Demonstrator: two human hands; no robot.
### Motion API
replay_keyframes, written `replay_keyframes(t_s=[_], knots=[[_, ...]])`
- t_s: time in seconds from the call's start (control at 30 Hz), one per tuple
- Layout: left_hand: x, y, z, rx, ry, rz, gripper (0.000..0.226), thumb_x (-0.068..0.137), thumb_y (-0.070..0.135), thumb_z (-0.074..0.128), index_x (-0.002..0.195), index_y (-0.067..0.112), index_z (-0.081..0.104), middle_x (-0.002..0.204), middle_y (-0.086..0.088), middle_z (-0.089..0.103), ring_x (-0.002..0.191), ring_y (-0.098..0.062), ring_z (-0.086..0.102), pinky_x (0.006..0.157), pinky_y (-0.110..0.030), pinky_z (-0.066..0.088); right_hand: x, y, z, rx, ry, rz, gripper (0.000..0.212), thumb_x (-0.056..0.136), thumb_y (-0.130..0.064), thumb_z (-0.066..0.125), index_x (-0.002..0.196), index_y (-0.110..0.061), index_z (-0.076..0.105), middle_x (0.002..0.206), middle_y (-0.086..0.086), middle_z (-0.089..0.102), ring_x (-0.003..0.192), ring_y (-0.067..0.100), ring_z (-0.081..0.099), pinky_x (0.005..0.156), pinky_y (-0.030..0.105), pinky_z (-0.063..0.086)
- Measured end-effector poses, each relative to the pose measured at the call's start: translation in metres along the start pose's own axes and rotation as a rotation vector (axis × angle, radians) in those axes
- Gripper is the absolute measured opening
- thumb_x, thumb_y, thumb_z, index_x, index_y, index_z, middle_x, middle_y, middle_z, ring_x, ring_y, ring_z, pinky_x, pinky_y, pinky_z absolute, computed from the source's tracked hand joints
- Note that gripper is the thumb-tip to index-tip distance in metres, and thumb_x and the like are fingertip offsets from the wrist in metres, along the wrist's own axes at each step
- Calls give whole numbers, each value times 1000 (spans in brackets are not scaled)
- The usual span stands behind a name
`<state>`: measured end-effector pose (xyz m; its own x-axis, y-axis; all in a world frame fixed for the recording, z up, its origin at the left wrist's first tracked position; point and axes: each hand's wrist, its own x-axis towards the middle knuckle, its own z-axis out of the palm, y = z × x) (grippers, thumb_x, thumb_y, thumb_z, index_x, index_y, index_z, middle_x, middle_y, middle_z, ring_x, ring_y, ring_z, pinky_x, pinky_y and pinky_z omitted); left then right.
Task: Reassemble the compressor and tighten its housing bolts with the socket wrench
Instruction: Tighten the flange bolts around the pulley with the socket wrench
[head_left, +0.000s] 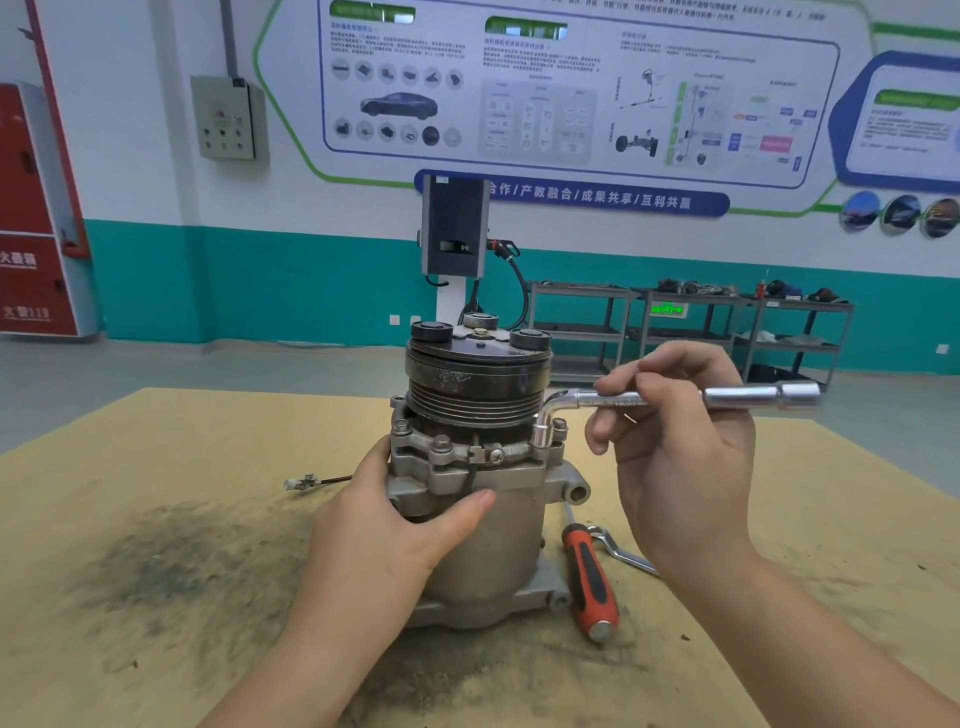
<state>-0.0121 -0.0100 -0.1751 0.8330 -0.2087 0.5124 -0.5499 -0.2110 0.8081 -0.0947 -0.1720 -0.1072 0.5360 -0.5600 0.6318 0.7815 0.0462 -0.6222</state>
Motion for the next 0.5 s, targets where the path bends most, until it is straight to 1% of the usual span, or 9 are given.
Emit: replay_keyframes(t_s=[0.07,0.13,0.2,0.23,0.3,0.37,0.43,0.5], knots=[[0,1,0,4,2,-4,49,55,67,73,99,48,61,90,47,60,89,25,53,62,2,40,1,-2,0,-80,-14,-33,22,78,-4,48,70,-20,61,66,9,62,45,25,50,48,27,44],[1,1,0,1,11,-15,49,55,65,74,99,46,63,88,46,62,88,23,54,62,-1,41,2,-4,-1,-160,-11,-73,22,79,-4,48,70,-18,64,65,9,63,46,26,50,49,29,43],[1,0,0,-6,18,-28,50,56,62,77,100,43,65,87,43,64,87,21,56,65,-6,41,-1,-6,0,-248,-30,-166,21,81,-1,48,74,-13,65,65,6,64,48,25,51,49,30,44],[0,0,1,-7,20,-33,50,56,62,77,101,43,66,86,43,64,87,20,56,66,-8,42,-3,-7,2,-308,-55,-239,22,83,1,48,76,-12,64,66,4,64,50,23,52,49,29,44],[0,0,1,-5,28,-35,51,54,63,76,100,43,66,86,43,64,87,21,56,65,-7,41,-11,-6,8,-408,-116,-375,24,86,5,48,81,-14,62,69,0,64,55,15,55,53,24,45],[0,0,2,-9,36,-38,52,53,64,75,99,43,66,86,43,64,86,21,56,64,-8,42,-19,-6,14,-478,-185,-440,24,89,6,50,83,-15,60,73,-1,63,62,5,56,59,17,45],[0,0,3,-14,41,-40,53,52,65,75,99,42,66,86,41,64,86,20,57,64,-11,42,-25,-6,18,-597,-261,-473,18,93,-3,52,88,-19,61,79,-5,62,72,6,60,65,17,47],[0,1,3,-6,48,-31,52,52,65,74,98,42,66,85,42,64,86,22,55,63,-9,41,-29,-9,21,-760,-321,-497,12,95,-16,50,97,-24,59,86,-10,62,84,9,62,71,24,50]])
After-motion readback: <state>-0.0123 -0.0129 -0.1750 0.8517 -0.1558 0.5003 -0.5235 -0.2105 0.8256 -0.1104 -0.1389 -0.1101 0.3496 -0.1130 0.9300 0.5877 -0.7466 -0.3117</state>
